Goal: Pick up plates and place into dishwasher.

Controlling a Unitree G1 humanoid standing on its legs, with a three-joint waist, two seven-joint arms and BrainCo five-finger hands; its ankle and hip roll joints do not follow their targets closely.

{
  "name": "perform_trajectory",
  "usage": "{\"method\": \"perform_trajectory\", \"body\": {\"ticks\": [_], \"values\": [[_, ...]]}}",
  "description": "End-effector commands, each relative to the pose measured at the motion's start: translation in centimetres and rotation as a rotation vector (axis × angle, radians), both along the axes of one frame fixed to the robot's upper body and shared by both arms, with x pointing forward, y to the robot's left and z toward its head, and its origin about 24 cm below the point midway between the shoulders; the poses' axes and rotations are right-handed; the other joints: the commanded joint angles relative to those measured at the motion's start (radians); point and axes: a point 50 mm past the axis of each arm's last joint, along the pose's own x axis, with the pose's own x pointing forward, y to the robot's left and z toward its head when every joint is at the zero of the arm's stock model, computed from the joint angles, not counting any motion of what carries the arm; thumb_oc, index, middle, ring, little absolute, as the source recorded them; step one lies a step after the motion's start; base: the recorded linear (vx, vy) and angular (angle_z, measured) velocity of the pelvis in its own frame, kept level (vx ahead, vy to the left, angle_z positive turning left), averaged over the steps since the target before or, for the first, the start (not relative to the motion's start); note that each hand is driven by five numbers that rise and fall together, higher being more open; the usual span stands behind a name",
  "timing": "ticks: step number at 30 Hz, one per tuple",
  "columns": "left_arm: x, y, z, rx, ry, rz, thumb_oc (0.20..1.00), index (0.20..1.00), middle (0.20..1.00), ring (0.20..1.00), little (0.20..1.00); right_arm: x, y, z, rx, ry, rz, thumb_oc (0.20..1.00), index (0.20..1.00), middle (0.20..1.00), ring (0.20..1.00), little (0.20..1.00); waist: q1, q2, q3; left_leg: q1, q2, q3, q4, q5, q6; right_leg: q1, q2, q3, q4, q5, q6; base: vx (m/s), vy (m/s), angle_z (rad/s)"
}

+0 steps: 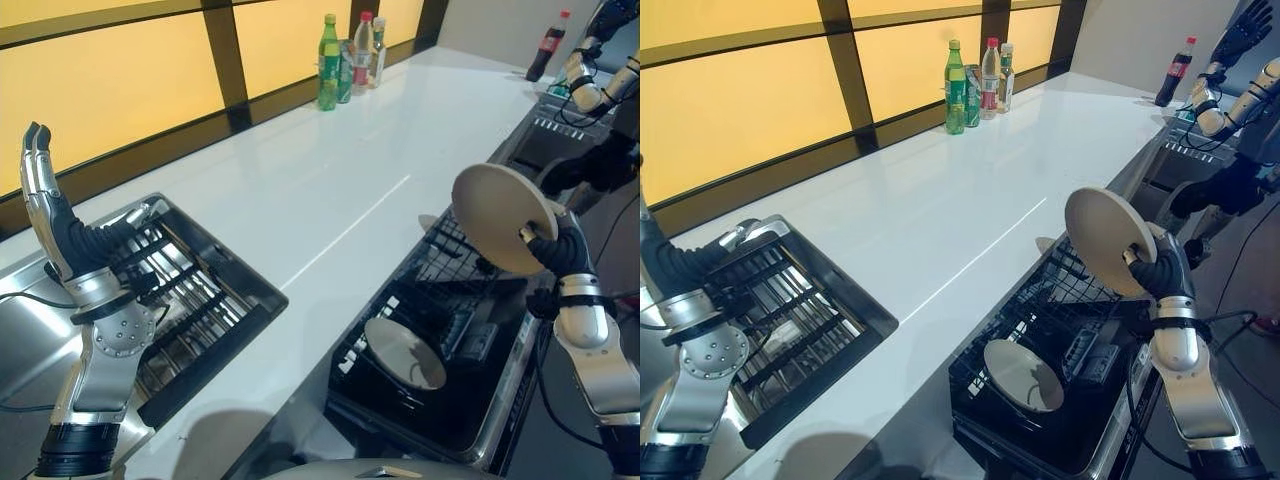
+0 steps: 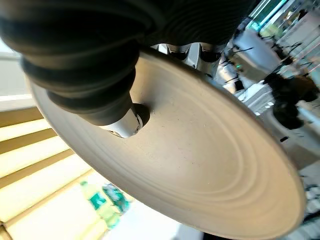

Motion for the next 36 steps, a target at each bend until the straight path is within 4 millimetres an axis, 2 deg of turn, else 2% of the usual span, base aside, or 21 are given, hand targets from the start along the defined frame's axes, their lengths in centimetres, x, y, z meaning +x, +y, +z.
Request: {"method": "perform_trajectory", "body": {"ticks": [1,7,13,17,24,29,36], "values": [[-0.5,2.3,-0.4,0.028,0.050,0.079,1.000,1.000,1.000,1.000,1.000,0.3,-1.1,2.0,-0.123,-0.108,-0.065,0.200,0.200,0.200,0.200,0.200,-0.014,-0.002,-0.036,-0.065,0.055,0.020,0.068,-0.025,-0.028,-0.042,-0.019,0.010,0.106,-0.062,0.035,0.09,-0.088,-0.06],[0.4,2.3,-0.5,0.023,0.049,0.095,1.000,1.000,1.000,1.000,1.000,1.3,-3.0,0.9,-0.221,-0.076,-0.196,0.200,0.200,0.200,0.200,0.200,-0.003,0.017,0.033,-0.147,0.064,-0.003,0.130,-0.023,-0.049,-0.108,-0.017,-0.010,0.150,-0.073,0.025,-0.03,-0.085,0.01],[1.5,1.8,0.3,0.022,0.007,0.103,1.000,1.000,1.000,1.000,1.000,2.6,-4.9,0.8,-0.378,-0.055,-0.355,0.200,0.200,0.200,0.200,0.200,-0.001,0.039,0.115,-0.235,0.059,-0.048,0.170,-0.016,-0.057,-0.185,-0.008,-0.008,0.190,-0.082,0.020,-0.10,-0.079,0.06],[1.0,1.9,0.1,0.012,0.015,0.107,1.000,1.000,1.000,1.000,1.000,2.4,-5.5,-0.5,-0.372,0.045,-0.332,0.200,0.200,0.200,0.200,0.200,0.000,0.048,0.126,-0.249,0.063,-0.069,0.174,-0.011,-0.066,-0.192,-0.013,-0.008,0.192,-0.088,0.024,0.04,-0.018,0.00],[0.7,1.3,-0.9,-0.008,0.054,0.077,1.000,1.000,1.000,1.000,1.000,3.3,-4.4,-1.7,-0.382,0.152,-0.164,0.200,0.200,0.200,0.200,0.200,0.015,0.065,0.130,-0.252,0.064,-0.091,0.182,-0.012,-0.081,-0.191,-0.032,-0.020,0.202,-0.103,0.032,0.09,0.039,-0.02],[1.4,1.0,-0.6,-0.002,0.054,0.052,1.000,1.000,1.000,1.000,1.000,5.4,-3.1,-0.5,-0.415,0.118,-0.095,0.200,0.200,0.200,0.200,0.200,0.045,0.057,0.150,-0.278,0.061,-0.107,0.200,-0.021,-0.086,-0.203,-0.039,-0.039,0.210,-0.108,0.042,0.02,0.002,0.06],[2.4,1.1,0.6,0.033,0.032,0.017,1.000,1.000,1.000,1.000,1.000,8.3,-0.8,2.5,-0.452,-0.027,-0.089,0.200,0.200,0.200,0.200,0.200,0.102,0.022,0.193,-0.305,0.053,-0.129,0.194,-0.025,-0.087,-0.214,-0.037,-0.064,0.194,-0.103,0.054,-0.01,-0.031,0.13]]}}
